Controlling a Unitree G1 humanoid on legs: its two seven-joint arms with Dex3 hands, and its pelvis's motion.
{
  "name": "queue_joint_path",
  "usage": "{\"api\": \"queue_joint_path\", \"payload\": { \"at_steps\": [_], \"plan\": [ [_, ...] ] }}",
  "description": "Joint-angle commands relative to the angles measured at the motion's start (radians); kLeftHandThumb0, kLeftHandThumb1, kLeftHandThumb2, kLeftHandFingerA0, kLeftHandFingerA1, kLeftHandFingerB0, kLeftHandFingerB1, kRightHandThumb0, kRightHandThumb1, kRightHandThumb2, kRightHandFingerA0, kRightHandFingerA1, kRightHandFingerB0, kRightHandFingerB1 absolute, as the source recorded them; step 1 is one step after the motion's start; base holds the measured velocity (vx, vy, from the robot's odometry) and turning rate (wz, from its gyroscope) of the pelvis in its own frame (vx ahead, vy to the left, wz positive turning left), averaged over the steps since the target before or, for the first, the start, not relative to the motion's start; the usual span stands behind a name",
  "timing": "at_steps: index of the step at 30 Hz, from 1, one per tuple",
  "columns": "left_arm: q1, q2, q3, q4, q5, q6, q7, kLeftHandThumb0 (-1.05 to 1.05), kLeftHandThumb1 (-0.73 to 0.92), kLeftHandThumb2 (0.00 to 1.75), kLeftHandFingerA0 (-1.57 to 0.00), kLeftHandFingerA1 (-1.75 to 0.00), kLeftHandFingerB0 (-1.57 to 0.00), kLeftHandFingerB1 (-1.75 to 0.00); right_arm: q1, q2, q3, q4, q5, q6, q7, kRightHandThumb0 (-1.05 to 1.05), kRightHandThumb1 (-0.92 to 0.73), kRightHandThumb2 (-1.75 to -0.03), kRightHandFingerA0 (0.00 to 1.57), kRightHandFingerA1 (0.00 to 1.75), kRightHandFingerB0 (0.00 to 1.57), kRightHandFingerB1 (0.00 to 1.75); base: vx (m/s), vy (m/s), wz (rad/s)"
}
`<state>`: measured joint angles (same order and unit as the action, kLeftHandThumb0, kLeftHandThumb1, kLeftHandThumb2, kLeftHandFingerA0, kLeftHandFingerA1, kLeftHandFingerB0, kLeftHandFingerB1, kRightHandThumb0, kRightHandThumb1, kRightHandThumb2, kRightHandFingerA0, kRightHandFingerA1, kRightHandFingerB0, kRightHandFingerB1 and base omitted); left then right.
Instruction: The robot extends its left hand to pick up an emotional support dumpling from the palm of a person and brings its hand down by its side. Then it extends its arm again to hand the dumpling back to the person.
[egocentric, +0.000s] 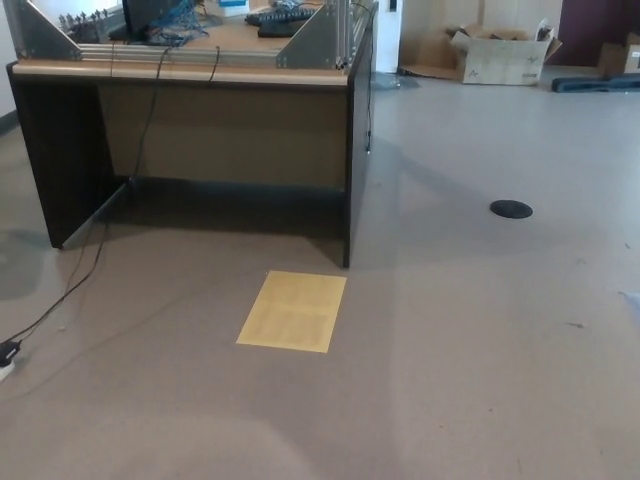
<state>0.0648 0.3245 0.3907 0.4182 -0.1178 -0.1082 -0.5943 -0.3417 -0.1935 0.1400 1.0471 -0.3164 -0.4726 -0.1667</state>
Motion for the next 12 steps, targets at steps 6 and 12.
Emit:
{"api": "queue_joint_path", "payload": {
  "at_steps": [6,12],
  "plan": [
    [0.010,0.030,-0.012,0.156,0.095,-0.345,0.178,-0.70,0.63,0.59,-0.27,-0.35,-0.17,-0.27,0.029,-0.009,-0.031,-0.023,0.026,-0.010,-0.034,-0.29,-0.61,-0.59,0.84,0.56,0.72,0.49,0.00,0.000,0.00],
    [-0.003,0.042,-0.027,0.185,0.099,-0.372,0.188,-0.74,0.53,0.83,-0.21,-0.44,-0.12,-0.37,0.028,-0.008,-0.038,-0.022,0.028,-0.016,-0.035,-0.28,-0.61,-0.58,0.84,0.56,0.72,0.50,0.00,0.000,0.00]
  ]
}}
